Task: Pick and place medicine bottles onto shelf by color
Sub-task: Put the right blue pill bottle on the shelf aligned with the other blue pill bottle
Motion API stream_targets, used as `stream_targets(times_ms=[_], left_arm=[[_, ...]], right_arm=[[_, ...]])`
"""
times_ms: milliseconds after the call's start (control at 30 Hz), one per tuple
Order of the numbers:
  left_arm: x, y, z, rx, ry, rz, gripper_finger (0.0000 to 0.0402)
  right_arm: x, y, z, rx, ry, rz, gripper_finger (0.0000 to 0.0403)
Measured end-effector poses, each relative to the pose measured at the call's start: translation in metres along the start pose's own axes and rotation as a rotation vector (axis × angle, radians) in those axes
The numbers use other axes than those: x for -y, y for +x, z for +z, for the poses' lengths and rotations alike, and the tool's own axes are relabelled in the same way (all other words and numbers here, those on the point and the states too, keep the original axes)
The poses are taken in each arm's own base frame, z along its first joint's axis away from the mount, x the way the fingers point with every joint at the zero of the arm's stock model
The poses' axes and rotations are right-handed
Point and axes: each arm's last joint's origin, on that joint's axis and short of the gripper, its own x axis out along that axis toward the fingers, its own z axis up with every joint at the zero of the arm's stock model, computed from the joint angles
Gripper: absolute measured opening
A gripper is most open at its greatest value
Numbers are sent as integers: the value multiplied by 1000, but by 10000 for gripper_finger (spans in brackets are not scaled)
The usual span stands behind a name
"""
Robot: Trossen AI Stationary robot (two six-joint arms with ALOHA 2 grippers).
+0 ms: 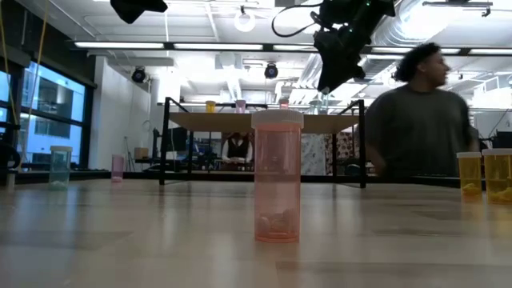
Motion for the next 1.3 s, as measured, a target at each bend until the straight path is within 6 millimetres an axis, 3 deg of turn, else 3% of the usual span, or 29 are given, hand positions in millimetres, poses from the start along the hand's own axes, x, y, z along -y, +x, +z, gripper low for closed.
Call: stream_targets(times_ms=[300,567,1300], left_arm=[[0,0,0,0,0,-2,202],[0,0,0,-1,0,-2,202],[0,0,0,-3,1,1,202]], right_arm=[[0,1,-1,-3,-16,0,119],[0,14,2,-15,-27,-2,119],[0,15,3,-8,-39,-19,119]])
